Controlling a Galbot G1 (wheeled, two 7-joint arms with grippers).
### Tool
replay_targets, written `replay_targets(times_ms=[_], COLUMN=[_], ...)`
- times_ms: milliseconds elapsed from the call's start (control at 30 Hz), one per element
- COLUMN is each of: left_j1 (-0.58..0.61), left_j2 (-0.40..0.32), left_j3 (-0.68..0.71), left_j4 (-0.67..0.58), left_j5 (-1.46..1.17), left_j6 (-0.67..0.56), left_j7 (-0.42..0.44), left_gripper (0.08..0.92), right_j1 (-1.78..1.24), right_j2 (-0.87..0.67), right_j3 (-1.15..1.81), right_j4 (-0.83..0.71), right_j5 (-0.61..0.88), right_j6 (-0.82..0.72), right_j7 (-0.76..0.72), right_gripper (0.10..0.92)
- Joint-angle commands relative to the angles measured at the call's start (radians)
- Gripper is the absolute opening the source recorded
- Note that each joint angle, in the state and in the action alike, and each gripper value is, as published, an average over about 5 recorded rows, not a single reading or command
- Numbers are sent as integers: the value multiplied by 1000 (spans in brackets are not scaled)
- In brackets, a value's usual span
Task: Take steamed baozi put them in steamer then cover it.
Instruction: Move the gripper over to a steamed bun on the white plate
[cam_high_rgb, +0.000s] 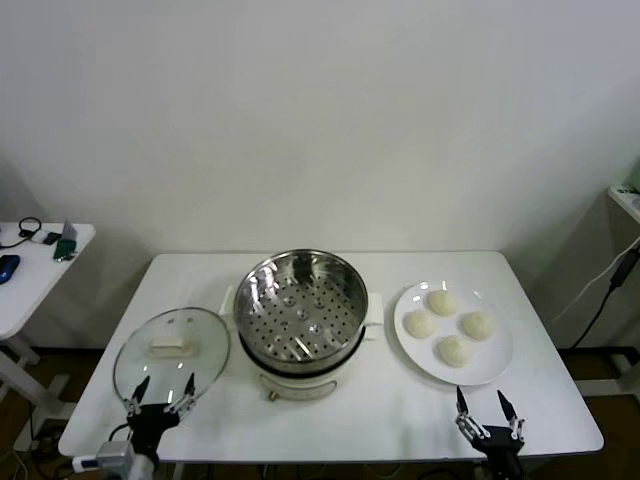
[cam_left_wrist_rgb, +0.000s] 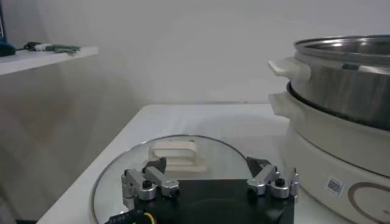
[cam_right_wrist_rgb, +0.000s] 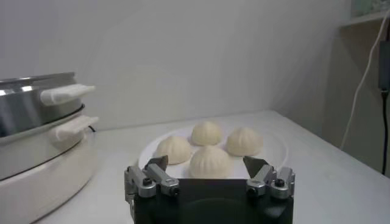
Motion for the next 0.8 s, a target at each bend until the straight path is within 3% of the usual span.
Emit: replay_targets(times_ms=[33,233,433,600,800], left_j1=[2,10,20,26,35], left_j2=[-1,5,16,21,18], left_j3=[1,5,6,6,14], left_j4=[-5,-19,-35,-52,-62], left_j5=[4,3,1,2,10], left_j6=[1,-2,-5,-5,-9], left_j7=[1,3,4,6,9], left_gripper=[823,823,823,823,823], right_j1=[179,529,851,1023,1260], right_j2=[-74,-266,-493,-652,-760], right_j3=[47,-15,-303,-537,-826], right_j4=[26,-132,-312,-353,-445], right_j5=[22,62,26,-112,-301], right_j6=[-247,-373,-489,-574,-508], right_j7=[69,70,-11,-217,-541], right_gripper=[823,823,823,823,823])
